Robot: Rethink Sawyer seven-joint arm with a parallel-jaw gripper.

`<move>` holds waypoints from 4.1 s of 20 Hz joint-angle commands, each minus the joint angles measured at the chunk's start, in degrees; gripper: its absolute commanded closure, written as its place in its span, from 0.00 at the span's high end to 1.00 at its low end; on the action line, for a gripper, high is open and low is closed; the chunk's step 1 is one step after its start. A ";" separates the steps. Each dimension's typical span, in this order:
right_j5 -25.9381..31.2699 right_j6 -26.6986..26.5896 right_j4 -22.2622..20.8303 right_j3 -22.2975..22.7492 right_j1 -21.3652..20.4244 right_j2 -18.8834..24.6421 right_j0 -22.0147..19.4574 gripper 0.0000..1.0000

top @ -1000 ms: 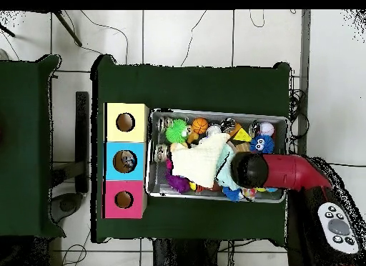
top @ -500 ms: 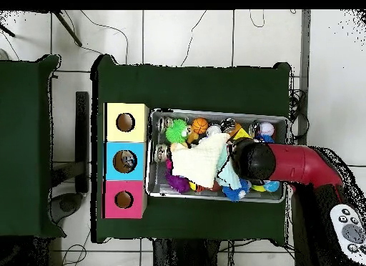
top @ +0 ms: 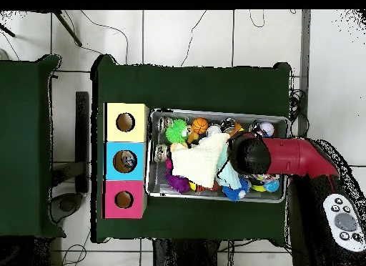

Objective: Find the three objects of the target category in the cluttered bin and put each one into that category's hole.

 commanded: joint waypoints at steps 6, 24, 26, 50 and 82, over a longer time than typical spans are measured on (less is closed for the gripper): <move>-5.83 1.55 -8.82 -5.89 9.27 -1.98 2.12 1.00; 6.23 -5.36 -9.93 -5.97 10.08 -5.69 2.89 1.00; 5.36 -5.47 -10.22 -6.10 10.57 -5.58 2.62 1.00; -2.83 13.74 -4.44 -1.13 13.64 -10.24 6.30 1.00; -12.47 11.91 0.05 -6.19 20.37 -18.40 9.92 1.00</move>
